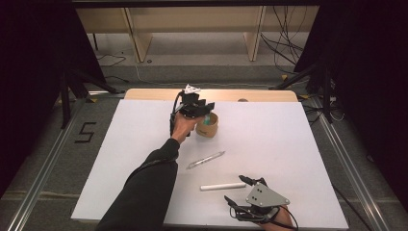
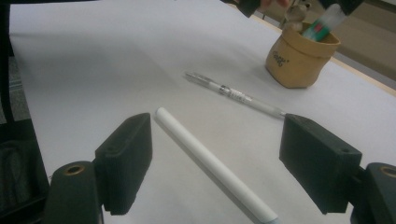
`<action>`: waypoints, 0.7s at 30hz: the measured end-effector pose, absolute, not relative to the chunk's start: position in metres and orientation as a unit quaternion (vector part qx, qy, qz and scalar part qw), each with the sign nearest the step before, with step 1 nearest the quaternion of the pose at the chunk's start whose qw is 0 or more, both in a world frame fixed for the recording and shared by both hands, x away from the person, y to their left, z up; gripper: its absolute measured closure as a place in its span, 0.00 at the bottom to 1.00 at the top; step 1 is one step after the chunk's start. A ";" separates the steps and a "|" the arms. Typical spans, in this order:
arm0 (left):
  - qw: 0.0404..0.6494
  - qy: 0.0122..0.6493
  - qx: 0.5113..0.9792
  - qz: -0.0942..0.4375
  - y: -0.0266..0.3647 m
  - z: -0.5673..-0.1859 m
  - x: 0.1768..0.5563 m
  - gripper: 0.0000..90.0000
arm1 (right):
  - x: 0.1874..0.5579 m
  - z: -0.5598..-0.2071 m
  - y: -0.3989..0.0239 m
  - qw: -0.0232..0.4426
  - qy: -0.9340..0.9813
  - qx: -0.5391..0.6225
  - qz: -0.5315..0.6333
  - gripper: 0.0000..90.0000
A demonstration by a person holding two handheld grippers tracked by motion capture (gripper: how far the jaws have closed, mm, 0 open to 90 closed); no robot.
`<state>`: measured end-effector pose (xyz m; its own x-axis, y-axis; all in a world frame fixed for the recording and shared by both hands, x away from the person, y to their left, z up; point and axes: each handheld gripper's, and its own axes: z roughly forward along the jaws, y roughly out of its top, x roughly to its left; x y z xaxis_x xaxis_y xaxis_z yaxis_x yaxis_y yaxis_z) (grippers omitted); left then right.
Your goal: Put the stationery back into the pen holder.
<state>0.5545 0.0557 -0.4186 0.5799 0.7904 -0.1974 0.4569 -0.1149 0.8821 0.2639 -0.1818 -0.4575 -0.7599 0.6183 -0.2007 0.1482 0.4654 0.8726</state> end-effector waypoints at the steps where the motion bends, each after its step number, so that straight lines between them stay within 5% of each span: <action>1: 0.509 0.428 0.728 0.164 0.056 -0.419 0.554 0.56 | 0.264 -0.457 -0.182 0.255 0.817 0.235 0.461 0.29; 8: 0.525 0.415 0.728 0.149 0.070 -0.390 0.540 0.36 | 0.264 -0.457 -0.182 0.256 0.817 0.235 0.461 0.29; 21: 0.514 0.406 0.746 0.120 0.099 -0.377 0.508 0.22 | 0.264 -0.457 -0.182 0.256 0.815 0.239 0.461 0.29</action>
